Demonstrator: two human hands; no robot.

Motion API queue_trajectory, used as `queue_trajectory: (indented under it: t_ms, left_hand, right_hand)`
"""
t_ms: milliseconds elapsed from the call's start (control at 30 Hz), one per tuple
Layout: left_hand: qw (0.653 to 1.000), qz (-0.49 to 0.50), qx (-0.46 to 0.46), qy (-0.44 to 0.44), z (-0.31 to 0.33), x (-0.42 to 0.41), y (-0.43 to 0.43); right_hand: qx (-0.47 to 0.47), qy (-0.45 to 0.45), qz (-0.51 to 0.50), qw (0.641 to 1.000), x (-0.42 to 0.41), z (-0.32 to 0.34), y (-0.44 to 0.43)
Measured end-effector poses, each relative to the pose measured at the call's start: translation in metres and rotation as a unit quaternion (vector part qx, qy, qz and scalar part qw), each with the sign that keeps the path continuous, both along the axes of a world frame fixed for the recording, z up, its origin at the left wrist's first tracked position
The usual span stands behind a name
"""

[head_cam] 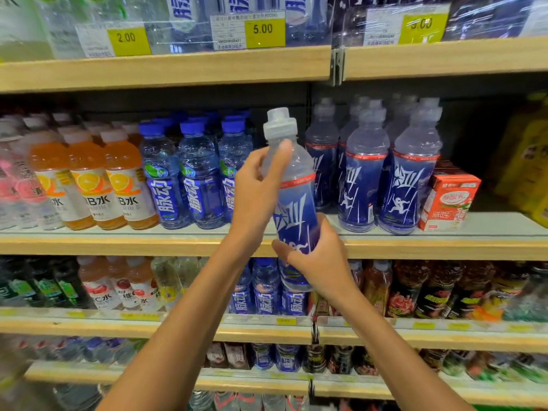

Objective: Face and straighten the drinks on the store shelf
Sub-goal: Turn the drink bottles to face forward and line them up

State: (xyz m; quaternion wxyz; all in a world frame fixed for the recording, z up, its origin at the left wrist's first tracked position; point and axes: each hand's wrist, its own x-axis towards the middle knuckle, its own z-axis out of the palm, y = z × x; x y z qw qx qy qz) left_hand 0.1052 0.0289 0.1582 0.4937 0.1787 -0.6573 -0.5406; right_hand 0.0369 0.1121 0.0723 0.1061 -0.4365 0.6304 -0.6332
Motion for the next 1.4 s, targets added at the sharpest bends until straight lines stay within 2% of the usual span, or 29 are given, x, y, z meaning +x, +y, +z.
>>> queue_trajectory:
  t_ms: [200, 300, 367, 433, 533, 633, 767, 833, 867, 967, 1033, 1133, 1233, 1400]
  left_hand:
    - [0.998, 0.055, 0.038, 0.021, 0.005, -0.011, 0.011]
    - [0.996, 0.028, 0.072, 0.047, 0.008, -0.012, 0.01]
    - [0.991, -0.031, 0.12, 0.053, 0.013, -0.008, 0.004]
    - [0.975, -0.137, 0.168, 0.048, 0.018, -0.002, -0.005]
    - [0.917, -0.337, 0.196, 0.085, 0.024, 0.002, -0.013]
    - [0.869, -0.434, 0.211, 0.106, 0.025, -0.002, -0.015]
    - [0.86, -0.456, 0.205, 0.107, 0.019, -0.003, -0.021]
    - [0.874, -0.435, 0.193, 0.097, 0.016, -0.003, -0.022]
    - [0.894, -0.402, 0.179, 0.082, 0.014, -0.003, -0.022]
    - [0.971, -0.203, 0.117, 0.041, 0.007, -0.001, -0.021]
    - [0.995, -0.07, 0.06, 0.024, 0.002, 0.001, -0.02]
    - [1.0, -0.021, 0.008, 0.011, 0.003, 0.001, -0.008]
    - [1.0, 0.003, 0.01, 0.011, 0.011, -0.008, 0.005]
    - [0.997, 0.038, 0.032, 0.051, 0.015, -0.017, 0.004]
  right_hand:
    - [-0.001, 0.02, -0.03, 0.999, 0.013, -0.004, -0.001]
    - [0.006, -0.004, 0.028, 1.0, 0.009, -0.002, 0.007]
    - [0.006, -0.07, 0.116, 0.991, -0.001, -0.001, 0.015]
    - [0.022, -0.164, 0.213, 0.963, -0.011, 0.002, 0.023]
    - [0.062, -0.267, 0.322, 0.906, -0.014, 0.007, 0.028]
    - [0.046, -0.231, 0.389, 0.891, -0.01, 0.009, 0.027]
    - [0.034, -0.206, 0.312, 0.927, -0.005, 0.008, 0.03]
    - [0.031, -0.196, 0.277, 0.94, -0.005, 0.006, 0.031]
    - [0.026, -0.173, 0.264, 0.948, -0.004, 0.005, 0.03]
    - [-0.007, -0.127, 0.206, 0.97, -0.002, 0.006, 0.026]
    - [-0.025, -0.108, 0.151, 0.982, -0.002, 0.005, 0.023]
    - [-0.018, -0.056, 0.051, 0.997, 0.003, 0.0, 0.017]
    - [0.002, -0.022, -0.029, 0.999, 0.012, -0.004, 0.009]
    - [0.013, 0.014, -0.03, 0.999, 0.019, -0.009, 0.006]
